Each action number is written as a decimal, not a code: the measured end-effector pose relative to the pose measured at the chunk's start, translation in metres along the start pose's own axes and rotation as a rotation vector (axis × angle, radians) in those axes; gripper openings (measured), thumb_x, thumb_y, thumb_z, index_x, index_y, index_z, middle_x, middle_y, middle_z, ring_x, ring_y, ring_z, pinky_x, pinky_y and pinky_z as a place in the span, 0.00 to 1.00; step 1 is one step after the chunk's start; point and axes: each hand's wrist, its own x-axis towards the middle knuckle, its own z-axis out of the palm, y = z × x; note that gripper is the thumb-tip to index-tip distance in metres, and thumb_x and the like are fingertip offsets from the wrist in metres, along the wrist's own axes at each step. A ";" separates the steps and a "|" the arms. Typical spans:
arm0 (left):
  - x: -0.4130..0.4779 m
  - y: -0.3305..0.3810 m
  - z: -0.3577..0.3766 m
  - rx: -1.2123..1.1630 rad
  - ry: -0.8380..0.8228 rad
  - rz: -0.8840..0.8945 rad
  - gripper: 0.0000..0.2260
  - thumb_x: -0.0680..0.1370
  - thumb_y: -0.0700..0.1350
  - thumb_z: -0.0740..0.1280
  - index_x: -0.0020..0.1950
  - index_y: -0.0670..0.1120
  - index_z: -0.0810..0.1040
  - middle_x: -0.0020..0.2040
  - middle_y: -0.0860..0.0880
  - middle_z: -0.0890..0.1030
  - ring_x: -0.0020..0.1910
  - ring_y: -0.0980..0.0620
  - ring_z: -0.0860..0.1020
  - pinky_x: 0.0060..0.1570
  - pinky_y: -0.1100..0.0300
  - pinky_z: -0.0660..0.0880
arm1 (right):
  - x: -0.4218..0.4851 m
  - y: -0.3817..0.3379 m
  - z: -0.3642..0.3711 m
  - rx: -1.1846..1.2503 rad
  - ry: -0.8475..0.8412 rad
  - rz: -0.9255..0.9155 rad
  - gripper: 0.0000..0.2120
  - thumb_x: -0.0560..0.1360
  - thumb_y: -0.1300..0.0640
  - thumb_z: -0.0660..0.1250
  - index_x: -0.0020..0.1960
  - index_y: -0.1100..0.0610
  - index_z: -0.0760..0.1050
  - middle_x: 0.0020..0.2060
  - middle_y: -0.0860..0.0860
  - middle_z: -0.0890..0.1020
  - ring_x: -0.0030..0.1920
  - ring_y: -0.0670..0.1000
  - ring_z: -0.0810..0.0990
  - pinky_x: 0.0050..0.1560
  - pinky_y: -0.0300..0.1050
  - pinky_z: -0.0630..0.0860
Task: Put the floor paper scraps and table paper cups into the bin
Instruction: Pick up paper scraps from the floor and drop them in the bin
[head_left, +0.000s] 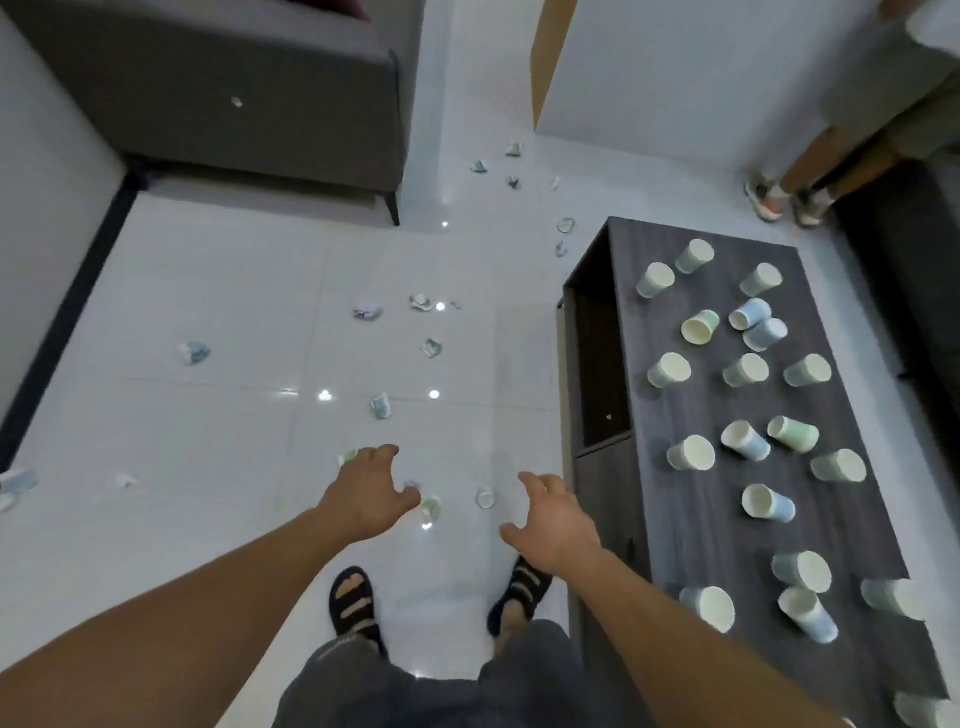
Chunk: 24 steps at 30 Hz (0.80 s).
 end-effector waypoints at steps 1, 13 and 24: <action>0.012 0.003 0.003 -0.013 0.007 -0.033 0.32 0.76 0.55 0.65 0.76 0.46 0.59 0.73 0.44 0.64 0.70 0.44 0.65 0.66 0.51 0.67 | 0.020 0.007 -0.001 -0.008 -0.021 -0.020 0.37 0.76 0.42 0.64 0.78 0.49 0.51 0.74 0.50 0.59 0.69 0.55 0.65 0.64 0.52 0.71; 0.165 -0.018 0.185 -0.231 -0.080 -0.522 0.31 0.75 0.54 0.66 0.75 0.48 0.61 0.73 0.46 0.65 0.69 0.47 0.68 0.65 0.52 0.68 | 0.300 0.122 0.097 -0.188 -0.317 -0.096 0.33 0.76 0.45 0.63 0.76 0.50 0.54 0.69 0.53 0.64 0.65 0.57 0.67 0.59 0.50 0.70; 0.382 -0.125 0.389 -0.155 -0.119 -0.376 0.30 0.75 0.57 0.64 0.75 0.49 0.61 0.72 0.46 0.66 0.68 0.45 0.68 0.64 0.52 0.66 | 0.496 0.185 0.338 -0.296 -0.250 -0.192 0.40 0.72 0.38 0.67 0.75 0.51 0.55 0.67 0.55 0.63 0.60 0.60 0.70 0.47 0.49 0.68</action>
